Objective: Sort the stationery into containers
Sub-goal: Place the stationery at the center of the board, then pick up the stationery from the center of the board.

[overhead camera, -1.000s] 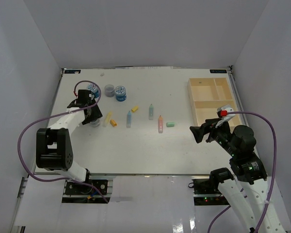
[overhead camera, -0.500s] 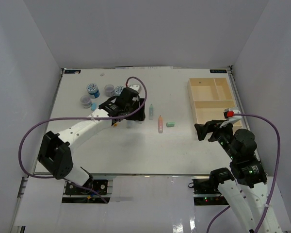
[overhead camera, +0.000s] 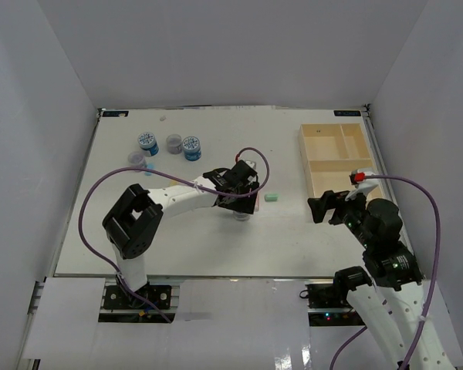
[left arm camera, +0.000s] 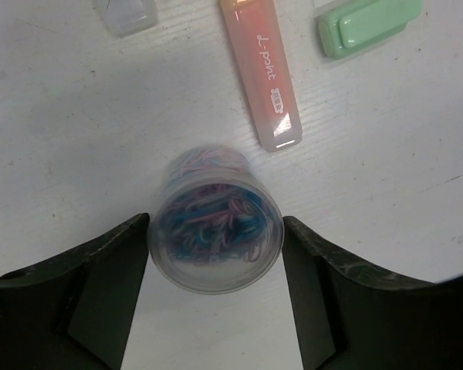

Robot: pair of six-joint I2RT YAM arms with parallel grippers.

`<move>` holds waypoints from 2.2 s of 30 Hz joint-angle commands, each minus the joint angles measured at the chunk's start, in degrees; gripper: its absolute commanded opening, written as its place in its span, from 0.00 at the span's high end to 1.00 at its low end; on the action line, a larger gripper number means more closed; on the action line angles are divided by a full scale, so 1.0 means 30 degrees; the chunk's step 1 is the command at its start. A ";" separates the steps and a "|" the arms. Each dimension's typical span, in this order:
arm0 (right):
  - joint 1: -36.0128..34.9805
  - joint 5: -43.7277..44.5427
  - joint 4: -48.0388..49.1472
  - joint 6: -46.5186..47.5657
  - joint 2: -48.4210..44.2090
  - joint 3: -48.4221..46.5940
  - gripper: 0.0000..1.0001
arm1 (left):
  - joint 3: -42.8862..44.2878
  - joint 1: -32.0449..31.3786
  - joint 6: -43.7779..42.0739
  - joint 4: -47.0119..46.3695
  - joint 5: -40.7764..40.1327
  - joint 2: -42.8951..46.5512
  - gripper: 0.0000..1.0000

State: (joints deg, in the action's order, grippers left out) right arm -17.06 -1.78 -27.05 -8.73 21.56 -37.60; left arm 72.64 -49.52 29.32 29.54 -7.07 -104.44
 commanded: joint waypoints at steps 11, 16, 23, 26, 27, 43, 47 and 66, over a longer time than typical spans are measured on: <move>-0.0873 -0.2922 0.1573 -0.0341 0.6050 -0.1614 0.10 | 0.0396 0.1004 0.0041 -0.0648 -0.1012 0.4664 0.02; -0.5234 0.0149 0.2597 0.0389 0.9822 -0.3107 0.10 | -0.1095 0.5476 -0.0193 -0.0296 -0.0283 0.8465 0.02; -0.9514 0.3314 0.3420 0.2030 1.5862 -0.5363 0.10 | -0.4141 1.0728 -0.1658 -0.0119 -0.0544 1.2775 0.02; -1.0601 0.3610 0.3711 0.2470 1.8295 -0.6330 0.10 | -0.6249 1.2663 -0.1747 -0.0792 -0.0456 1.4241 0.02; -1.0893 0.3611 0.3829 0.2529 1.8765 -0.6506 0.10 | -0.6777 1.3016 -0.1688 -0.1287 -0.0224 1.4567 0.02; -1.1833 0.3319 0.4563 0.2823 2.4716 -0.8559 0.02 | -0.9653 1.4104 -0.1893 -0.2522 -0.1101 1.6299 0.02; -1.1833 0.3464 0.4621 0.2823 2.5127 -0.8647 0.05 | -0.9683 1.4103 -0.1922 -0.2464 -0.1041 1.6270 0.02; -1.1133 0.5221 0.3805 0.3613 2.3052 -1.0515 0.56 | -0.9741 1.4103 -0.1981 -0.2464 -0.0807 1.6269 0.02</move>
State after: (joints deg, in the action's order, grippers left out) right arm -51.92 10.79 -16.01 0.89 96.27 -63.18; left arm 43.70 -7.57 23.79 23.29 -9.65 -56.88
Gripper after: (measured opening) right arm 0.664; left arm 0.979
